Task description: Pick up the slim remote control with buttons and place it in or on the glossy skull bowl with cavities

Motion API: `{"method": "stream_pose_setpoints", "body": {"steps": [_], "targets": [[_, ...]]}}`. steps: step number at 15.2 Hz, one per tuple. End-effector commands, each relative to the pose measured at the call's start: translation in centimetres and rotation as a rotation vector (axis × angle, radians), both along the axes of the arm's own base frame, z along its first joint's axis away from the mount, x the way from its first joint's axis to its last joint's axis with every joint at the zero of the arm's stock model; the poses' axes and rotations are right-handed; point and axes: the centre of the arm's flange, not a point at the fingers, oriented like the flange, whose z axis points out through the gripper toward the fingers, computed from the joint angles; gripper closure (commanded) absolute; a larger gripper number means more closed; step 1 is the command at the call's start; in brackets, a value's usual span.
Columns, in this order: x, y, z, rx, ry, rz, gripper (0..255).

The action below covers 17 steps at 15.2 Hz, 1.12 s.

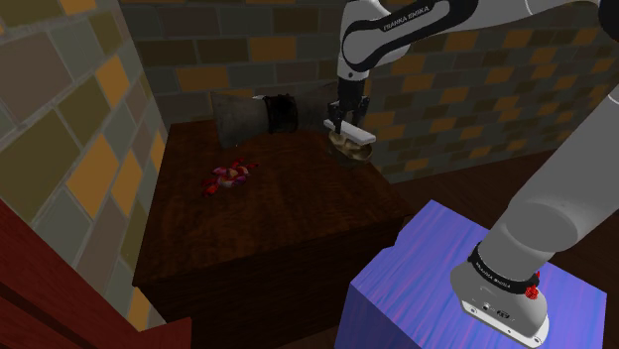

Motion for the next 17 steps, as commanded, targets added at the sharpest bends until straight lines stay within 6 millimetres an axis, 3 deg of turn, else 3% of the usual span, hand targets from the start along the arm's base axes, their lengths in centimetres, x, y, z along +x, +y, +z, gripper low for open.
{"method": "stream_pose_setpoints", "body": {"steps": [1, 8, 9, 14, 17], "targets": [[0.0, -0.1, -0.9, 0.000, 0.002, -0.001, 255], [0.0, -0.1, -0.9, 0.000, 0.002, -0.001, 255], [0.0, -0.1, -0.9, 0.000, 0.002, -0.001, 0], [0.0, -0.1, -0.9, 0.000, 0.002, -0.001, 0], [0.0, 0.0, 3.1, 0.000, 0.002, -0.001, 0]]}}
